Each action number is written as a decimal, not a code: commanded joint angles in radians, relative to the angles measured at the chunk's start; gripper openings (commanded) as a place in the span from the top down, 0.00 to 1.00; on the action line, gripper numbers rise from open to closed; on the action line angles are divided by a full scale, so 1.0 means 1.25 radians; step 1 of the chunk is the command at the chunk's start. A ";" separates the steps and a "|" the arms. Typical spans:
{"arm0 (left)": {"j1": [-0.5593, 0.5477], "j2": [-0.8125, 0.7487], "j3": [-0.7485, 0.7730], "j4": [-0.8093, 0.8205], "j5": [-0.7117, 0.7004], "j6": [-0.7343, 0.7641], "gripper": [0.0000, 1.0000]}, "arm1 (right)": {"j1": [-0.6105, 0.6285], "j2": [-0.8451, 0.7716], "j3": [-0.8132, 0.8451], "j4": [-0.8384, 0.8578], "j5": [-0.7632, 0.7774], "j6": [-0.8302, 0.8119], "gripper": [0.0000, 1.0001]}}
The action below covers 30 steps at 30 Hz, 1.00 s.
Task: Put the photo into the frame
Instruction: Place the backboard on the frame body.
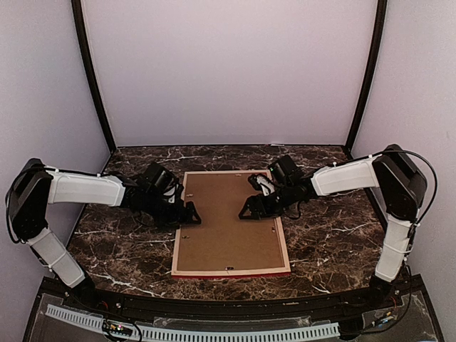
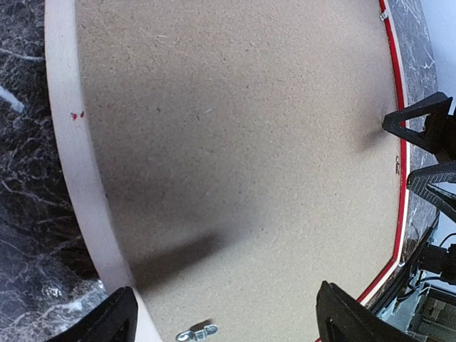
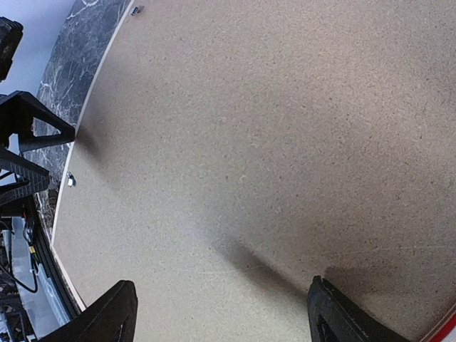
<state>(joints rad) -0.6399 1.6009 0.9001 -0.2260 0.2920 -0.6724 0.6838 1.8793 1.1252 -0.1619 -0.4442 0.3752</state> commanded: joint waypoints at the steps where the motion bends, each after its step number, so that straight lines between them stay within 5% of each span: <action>1: -0.003 -0.030 0.022 -0.041 -0.025 0.022 0.10 | -0.008 0.000 -0.023 -0.056 0.033 -0.003 0.17; 19: -0.005 0.041 0.036 -0.006 0.013 0.033 0.10 | -0.010 -0.055 -0.004 -0.079 0.037 -0.001 0.16; 30: -0.006 0.072 0.031 0.052 0.060 0.043 0.10 | -0.073 -0.134 -0.033 -0.060 0.182 0.058 0.11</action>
<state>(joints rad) -0.6415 1.6760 0.9386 -0.1841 0.3336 -0.6350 0.6312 1.7538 1.1126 -0.2588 -0.3267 0.4034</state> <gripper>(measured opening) 0.898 0.887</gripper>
